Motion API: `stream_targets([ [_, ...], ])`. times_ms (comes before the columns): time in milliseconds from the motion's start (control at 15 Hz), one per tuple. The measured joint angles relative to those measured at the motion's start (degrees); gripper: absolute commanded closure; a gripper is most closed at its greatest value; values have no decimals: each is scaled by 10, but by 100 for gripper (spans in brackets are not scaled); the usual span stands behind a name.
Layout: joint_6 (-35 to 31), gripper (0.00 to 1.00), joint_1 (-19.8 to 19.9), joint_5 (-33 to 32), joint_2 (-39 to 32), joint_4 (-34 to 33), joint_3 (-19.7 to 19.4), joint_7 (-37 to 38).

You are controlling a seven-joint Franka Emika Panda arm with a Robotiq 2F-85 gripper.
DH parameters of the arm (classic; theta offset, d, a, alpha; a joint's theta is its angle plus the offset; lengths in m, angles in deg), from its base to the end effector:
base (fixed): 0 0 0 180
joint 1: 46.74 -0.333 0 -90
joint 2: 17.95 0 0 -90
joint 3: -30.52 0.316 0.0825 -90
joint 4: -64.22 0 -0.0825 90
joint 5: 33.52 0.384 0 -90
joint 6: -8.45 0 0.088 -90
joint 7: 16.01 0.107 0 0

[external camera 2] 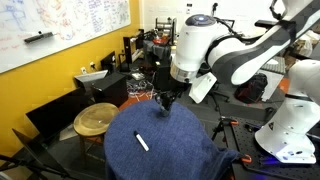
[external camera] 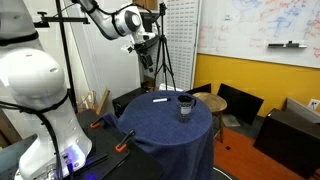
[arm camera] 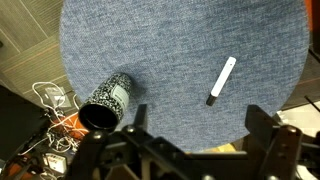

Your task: Put the marker in the mug

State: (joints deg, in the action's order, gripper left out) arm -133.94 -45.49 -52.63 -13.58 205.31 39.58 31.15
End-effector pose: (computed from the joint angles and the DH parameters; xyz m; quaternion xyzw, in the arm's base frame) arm 0.4749 0.0664 0.3329 0.9694 -0.2123 0.0946 0.0788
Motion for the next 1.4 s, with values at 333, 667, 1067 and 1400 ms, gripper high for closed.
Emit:
stream_targets([
  [333, -62, 0, 0, -58, -62, -28, -37, 79],
  [667, -89, 0, -15, -77, -124, -71, -66, 105],
  [1067, -101, 0, -41, -66, -169, -101, -91, 104],
  [1400, -101, 0, -42, -66, -169, -101, -92, 104],
])
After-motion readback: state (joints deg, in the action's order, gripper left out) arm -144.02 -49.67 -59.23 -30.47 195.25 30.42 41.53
